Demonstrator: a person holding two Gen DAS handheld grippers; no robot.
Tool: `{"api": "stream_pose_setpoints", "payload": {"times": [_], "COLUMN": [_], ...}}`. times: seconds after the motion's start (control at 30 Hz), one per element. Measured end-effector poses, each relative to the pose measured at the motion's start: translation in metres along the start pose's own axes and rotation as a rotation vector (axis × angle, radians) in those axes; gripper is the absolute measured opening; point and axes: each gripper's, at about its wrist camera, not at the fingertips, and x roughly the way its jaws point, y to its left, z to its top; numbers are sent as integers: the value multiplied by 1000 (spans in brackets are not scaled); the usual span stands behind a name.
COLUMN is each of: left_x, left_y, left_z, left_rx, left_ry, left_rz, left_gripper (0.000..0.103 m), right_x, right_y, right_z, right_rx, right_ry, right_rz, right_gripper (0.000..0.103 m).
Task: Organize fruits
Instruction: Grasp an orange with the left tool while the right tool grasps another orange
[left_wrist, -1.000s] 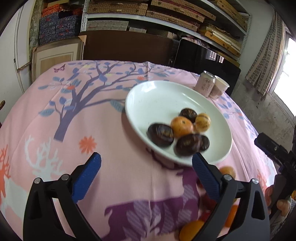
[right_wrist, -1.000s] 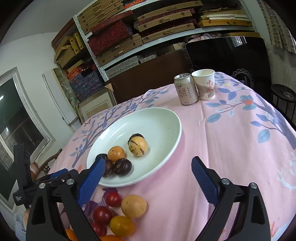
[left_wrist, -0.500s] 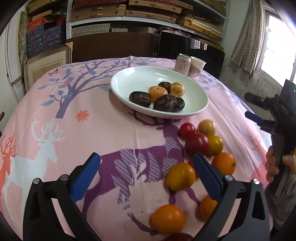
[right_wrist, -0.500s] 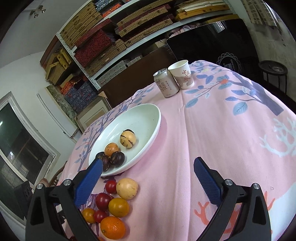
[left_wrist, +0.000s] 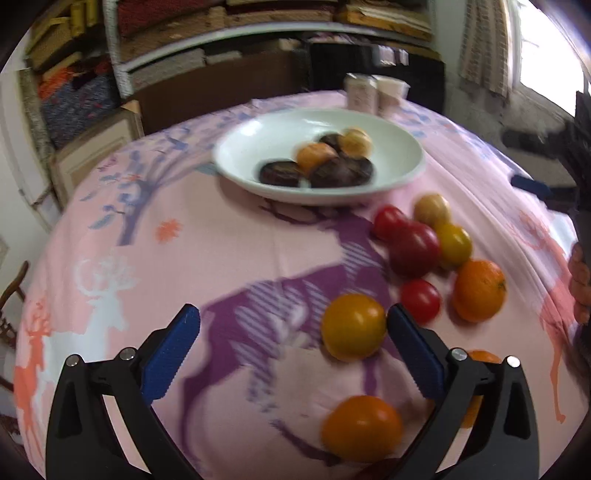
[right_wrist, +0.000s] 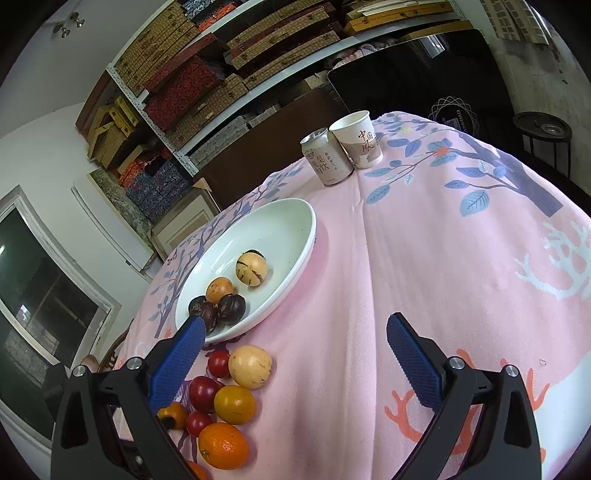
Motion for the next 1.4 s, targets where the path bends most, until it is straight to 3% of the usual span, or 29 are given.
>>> {"api": "stream_pose_setpoints", "payload": {"times": [0.1, 0.2, 0.27, 0.43, 0.6, 0.8, 0.9, 0.97, 1.07, 1.2, 1.27, 1.33, 1.37, 1.4], "left_x": [0, 6, 8, 6, -8, 9, 21, 27, 25, 21, 20, 23, 27, 28], "left_y": [33, 57, 59, 48, 31, 10, 4, 11, 22, 17, 9, 3, 1, 0], "left_z": [3, 2, 1, -1, 2, -2, -6, -8, -8, -6, -5, -4, -4, -4], "left_rx": [-113, -231, -249, -222, -170, -88, -44, -69, -123, -101, -67, -42, -38, -36], "left_ry": [-13, 15, 19, 10, -53, 42, 85, 112, 87, 60, 58, 72, 90, 91], "left_rz": [62, 6, -12, -39, -90, -100, -16, -9, -37, -45, -62, -86, -108, -107], "left_gripper": [99, 99, 99, 99, 99, 99, 99, 99, 99, 99, 94, 63, 59, 58], "right_x": [-1, -2, -2, -1, 1, 2, 2, 1, -3, -2, -1, 0, 1, 1], "right_y": [-1, 0, 2, 3, 6, 7, 7, 9, 18, 38, 48, 59, 65, 70], "right_z": [0, -1, -1, -5, -8, -11, -12, -14, -24, -40, -49, -59, -66, -72], "right_rx": [7, 0, -7, -15, -33, -42, -46, -65, -124, -244, -304, -362, -400, -429], "right_ry": [0, -1, 2, 14, 28, 41, 40, 45, 57, 101, 132, 166, 180, 190], "right_rz": [9, 18, 19, 20, 16, 9, 12, 16, 20, 29, 41, 53, 49, 44], "right_gripper": [99, 99, 99, 99, 99, 99, 99, 99, 99, 99, 99, 99, 95, 85]}}
